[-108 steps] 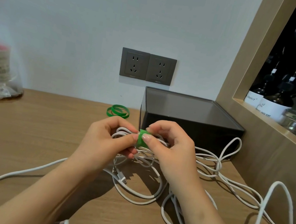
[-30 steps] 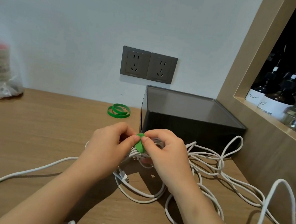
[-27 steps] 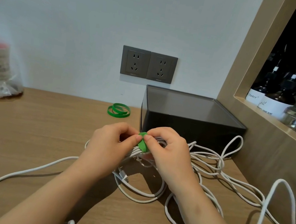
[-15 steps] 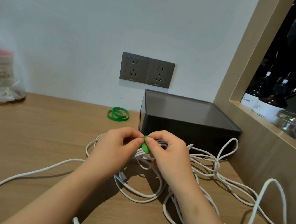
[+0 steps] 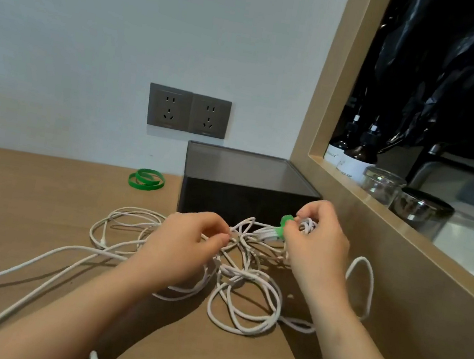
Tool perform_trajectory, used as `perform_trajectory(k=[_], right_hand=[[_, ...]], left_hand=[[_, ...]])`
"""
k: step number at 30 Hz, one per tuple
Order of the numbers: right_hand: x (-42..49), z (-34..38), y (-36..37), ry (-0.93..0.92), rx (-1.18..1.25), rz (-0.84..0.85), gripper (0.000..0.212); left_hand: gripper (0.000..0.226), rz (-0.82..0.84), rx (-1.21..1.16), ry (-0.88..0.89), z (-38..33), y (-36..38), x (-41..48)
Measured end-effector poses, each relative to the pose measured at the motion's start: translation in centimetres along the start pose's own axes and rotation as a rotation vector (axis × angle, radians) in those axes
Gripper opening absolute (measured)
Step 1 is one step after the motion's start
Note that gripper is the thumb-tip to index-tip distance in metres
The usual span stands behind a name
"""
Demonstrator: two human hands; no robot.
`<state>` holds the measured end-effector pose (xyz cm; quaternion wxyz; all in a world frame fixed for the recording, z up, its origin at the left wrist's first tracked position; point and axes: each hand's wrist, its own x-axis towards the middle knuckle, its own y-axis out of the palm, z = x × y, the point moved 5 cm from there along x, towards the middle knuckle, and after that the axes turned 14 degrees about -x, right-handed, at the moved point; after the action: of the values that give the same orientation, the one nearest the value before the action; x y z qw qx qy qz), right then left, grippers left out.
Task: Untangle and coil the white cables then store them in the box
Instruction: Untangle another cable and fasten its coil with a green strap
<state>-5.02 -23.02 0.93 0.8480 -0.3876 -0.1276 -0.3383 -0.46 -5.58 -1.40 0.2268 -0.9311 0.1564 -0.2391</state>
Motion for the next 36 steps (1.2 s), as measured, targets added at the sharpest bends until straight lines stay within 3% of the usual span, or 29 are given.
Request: perform_trajectory(k=[3, 8, 12, 15, 20, 24, 28, 33, 36], right_hand=[[0.4, -0.3, -2.1, -0.115, -0.252, -0.127, 0.014], [1.1, -2.9, -1.0, -0.094, -0.619, -0.043, 0.014], [1.3, -5.1, 1.0, -0.031, -0.699, 0.054, 0.003], [2.0, -6.1, 2.0, 0.055, -0.654, 0.158, 0.018], [1.9, -6.8, 2.3, 0.159, -0.690, 0.271, 0.025], [0.8, -4.8, 2.1, 0.024, -0.851, 0.341, 0.042], [-1.4, -1.2, 0.7, -0.179, -0.585, 0.249, 0.050], [-5.8, 1.0, -0.5, -0.342, -0.304, 0.428, 0.023], [-7.7, 0.4, 0.0, -0.406, -0.365, 0.472, 0.025]], left_hand=[[0.007, 0.045, 0.033, -0.011, 0.2, 1.3, 0.3], [0.014, 0.017, 0.115, 0.002, 1.6, 1.0, -0.1], [0.016, 0.016, 0.134, 0.025, 1.9, 0.8, -0.2], [0.018, 0.026, 0.142, 0.029, 2.1, 0.9, -0.1], [0.016, 0.029, 0.151, 0.009, 2.2, 0.8, -0.3], [0.015, 0.069, 0.135, -0.058, 2.3, 0.9, -1.2], [0.018, 0.158, 0.151, -0.112, 1.6, 0.4, -1.8], [0.016, 0.178, 0.209, -0.078, 0.2, -0.8, -3.6], [0.039, 0.180, 0.266, -0.101, 0.8, -1.0, -5.3]])
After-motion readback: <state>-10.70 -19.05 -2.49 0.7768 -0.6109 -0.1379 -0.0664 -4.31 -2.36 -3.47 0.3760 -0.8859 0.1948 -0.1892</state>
